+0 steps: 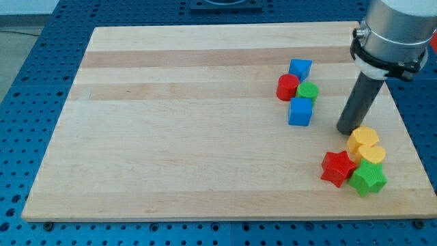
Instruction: Put the blue cube left of the yellow hexagon
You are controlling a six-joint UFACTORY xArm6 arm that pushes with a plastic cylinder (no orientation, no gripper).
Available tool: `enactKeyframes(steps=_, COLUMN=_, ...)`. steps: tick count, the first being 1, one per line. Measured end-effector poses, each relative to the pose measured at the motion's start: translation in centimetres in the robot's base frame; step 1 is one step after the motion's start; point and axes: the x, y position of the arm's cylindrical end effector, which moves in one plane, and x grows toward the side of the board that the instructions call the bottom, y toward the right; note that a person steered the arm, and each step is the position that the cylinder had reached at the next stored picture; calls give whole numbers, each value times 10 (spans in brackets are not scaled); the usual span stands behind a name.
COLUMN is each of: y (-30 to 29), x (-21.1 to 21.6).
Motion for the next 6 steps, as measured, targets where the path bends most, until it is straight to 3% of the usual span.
enactKeyframes(steps=1, y=2, x=1)
enactKeyframes(steps=2, y=19, x=-25)
enactKeyframes(steps=5, y=13, x=-169)
enactKeyframes(steps=6, y=-54, x=-197)
